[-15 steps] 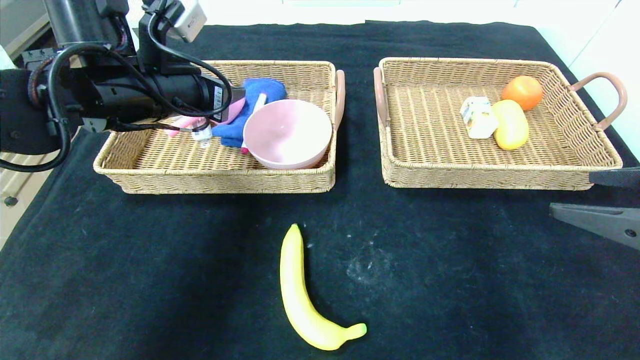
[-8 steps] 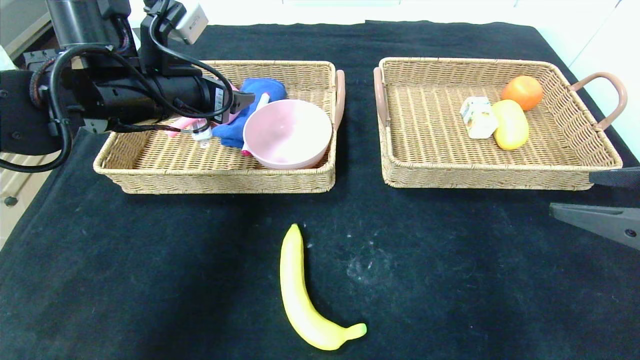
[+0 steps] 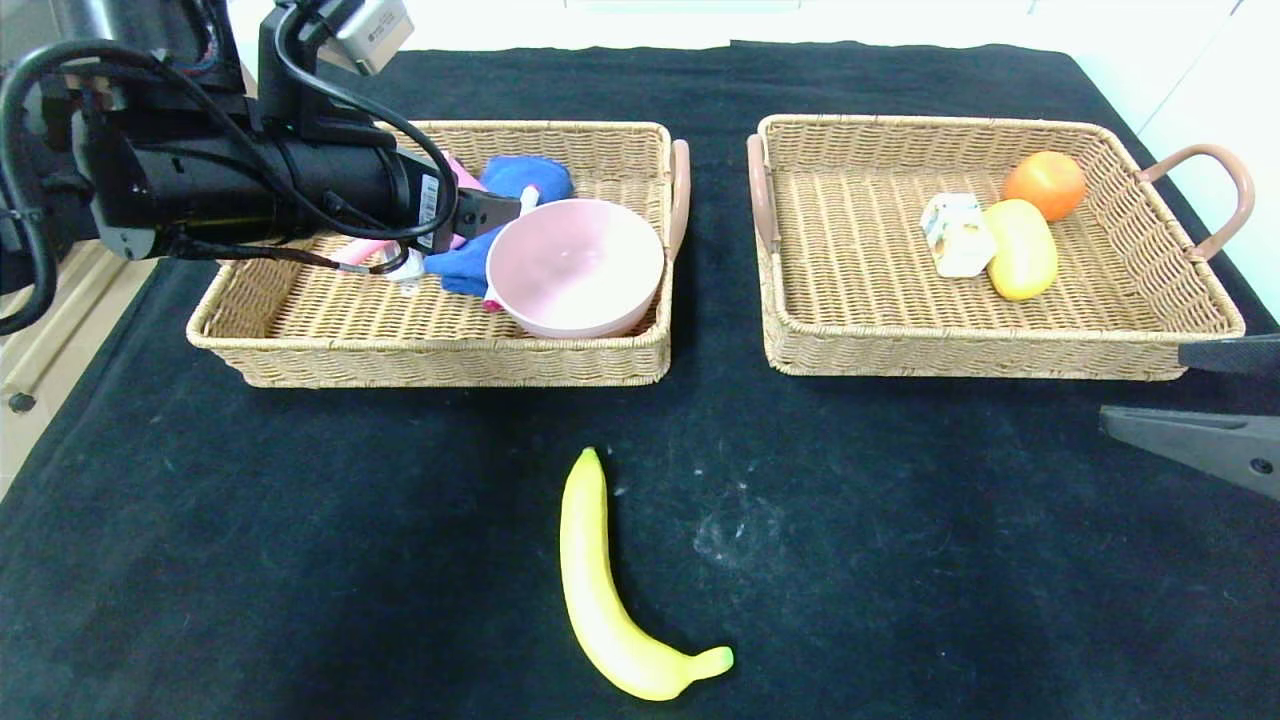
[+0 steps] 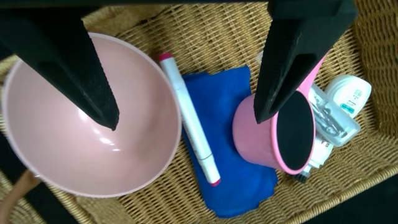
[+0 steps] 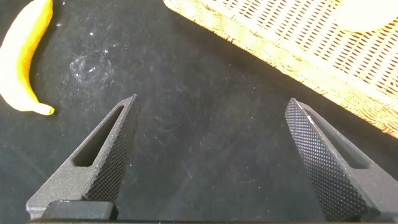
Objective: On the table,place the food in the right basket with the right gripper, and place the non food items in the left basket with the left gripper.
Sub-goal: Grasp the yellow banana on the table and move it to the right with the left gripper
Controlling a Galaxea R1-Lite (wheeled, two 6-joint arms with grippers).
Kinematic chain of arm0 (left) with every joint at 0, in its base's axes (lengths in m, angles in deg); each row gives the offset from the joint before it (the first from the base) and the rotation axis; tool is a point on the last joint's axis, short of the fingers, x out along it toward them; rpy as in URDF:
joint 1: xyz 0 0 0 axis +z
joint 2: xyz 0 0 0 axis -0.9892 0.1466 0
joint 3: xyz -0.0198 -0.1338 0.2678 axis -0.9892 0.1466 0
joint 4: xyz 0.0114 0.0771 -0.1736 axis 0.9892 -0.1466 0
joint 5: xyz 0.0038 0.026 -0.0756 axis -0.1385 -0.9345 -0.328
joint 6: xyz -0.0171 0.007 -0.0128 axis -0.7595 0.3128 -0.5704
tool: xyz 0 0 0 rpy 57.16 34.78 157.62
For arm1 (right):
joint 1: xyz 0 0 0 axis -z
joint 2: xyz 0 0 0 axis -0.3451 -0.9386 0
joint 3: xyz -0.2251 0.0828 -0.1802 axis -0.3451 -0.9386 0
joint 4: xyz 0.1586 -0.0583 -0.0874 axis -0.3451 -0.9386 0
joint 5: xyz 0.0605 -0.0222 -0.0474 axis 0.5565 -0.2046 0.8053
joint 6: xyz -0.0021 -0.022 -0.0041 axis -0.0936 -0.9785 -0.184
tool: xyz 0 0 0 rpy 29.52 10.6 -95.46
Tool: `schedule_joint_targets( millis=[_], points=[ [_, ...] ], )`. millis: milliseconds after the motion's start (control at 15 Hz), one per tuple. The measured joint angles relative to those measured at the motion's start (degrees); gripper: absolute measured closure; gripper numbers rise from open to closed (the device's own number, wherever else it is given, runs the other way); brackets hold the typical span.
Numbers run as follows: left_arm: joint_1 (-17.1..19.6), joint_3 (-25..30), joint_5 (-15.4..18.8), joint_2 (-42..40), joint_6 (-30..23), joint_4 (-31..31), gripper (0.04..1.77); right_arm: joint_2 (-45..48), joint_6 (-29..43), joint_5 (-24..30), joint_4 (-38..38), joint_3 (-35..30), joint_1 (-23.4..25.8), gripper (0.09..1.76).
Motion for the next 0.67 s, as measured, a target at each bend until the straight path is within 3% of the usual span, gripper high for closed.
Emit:
schedule_joint_targets(
  millis=[333,667],
  points=[
    [-4.34,-0.30,-7.50,-2.97,-0.69,-1.57,0.17,0.02,0.02,-0.07,0.04,0.06,0.05,0.14],
    [-8.67,-2.12,-9.29,-5.49,-6.23,-15.73,0.13,0.20,0.00,-0.02,0.04,0.09,0.28,0.14]
  ],
)
